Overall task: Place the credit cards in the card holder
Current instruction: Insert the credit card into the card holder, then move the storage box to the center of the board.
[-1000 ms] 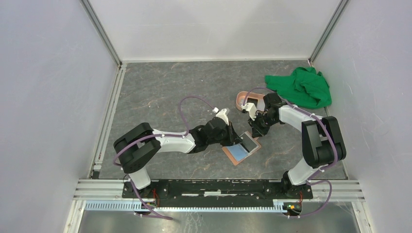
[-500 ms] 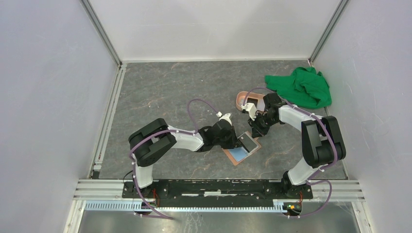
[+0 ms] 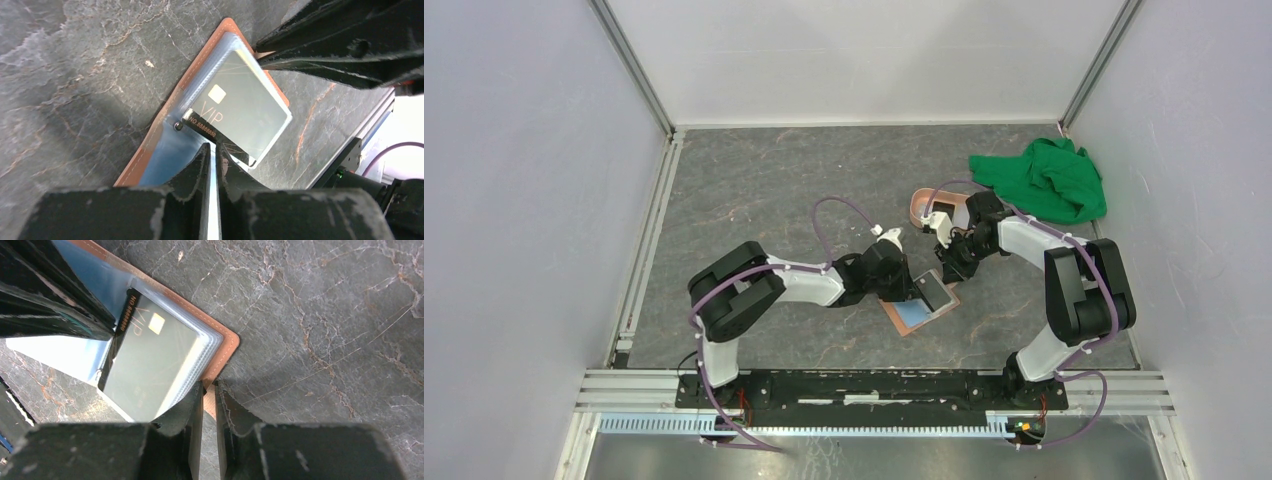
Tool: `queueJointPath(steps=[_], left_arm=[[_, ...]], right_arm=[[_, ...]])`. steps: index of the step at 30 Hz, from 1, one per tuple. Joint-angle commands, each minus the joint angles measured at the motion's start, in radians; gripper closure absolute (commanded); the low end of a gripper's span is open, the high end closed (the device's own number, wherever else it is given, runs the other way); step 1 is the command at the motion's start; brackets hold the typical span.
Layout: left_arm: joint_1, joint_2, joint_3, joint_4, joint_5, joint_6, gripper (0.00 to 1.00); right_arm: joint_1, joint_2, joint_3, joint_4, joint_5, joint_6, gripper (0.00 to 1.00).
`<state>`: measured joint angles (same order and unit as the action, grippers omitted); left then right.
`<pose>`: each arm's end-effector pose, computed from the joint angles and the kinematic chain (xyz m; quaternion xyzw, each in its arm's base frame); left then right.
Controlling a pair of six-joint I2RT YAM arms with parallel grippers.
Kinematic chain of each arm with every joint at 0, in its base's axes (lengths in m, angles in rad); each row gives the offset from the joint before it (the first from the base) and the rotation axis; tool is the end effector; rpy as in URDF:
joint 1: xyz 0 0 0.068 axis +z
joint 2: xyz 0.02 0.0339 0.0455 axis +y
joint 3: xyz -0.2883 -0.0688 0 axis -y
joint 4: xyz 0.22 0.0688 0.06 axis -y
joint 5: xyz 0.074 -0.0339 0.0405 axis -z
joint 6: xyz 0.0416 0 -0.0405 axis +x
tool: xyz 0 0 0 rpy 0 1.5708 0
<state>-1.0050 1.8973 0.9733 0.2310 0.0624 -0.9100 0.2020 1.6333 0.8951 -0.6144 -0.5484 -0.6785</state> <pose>0.2025 -0.3237 0.1734 0.0562 0.9031 -0.3636 0.2214 0.2551 0.0744 0.1907 -0.4345 0.8531 0.2368 0.1654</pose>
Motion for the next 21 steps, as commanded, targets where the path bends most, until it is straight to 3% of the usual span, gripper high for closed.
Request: queueJointPath(steps=[1,6,13,19,21], left_arm=[[0.011,-0.126,-0.05,0.031,-0.002,0.076,0.85],[0.011,-0.285,-0.149,0.028,-0.026,0.094,0.83],[0.011,-0.607,-0.364,0.038,-0.17,0.113,0.78],[0.014,-0.931,-0.66,0.134,-0.325,0.013,0.34],[0.014,-1.035,-0.723,0.131,-0.36,-0.017,0.09]], right_arm=[[0.005,-0.023,0.018,0.005,-0.02,0.001,0.79],[-0.002,-0.054,0.015,0.02,-0.028,0.002,0.78],[-0.043,-0.168,-0.008,0.063,-0.092,-0.007,0.76],[-0.106,-0.289,-0.026,0.067,-0.22,-0.071,0.75],[-0.135,-0.345,-0.052,0.092,-0.272,-0.081,0.74]])
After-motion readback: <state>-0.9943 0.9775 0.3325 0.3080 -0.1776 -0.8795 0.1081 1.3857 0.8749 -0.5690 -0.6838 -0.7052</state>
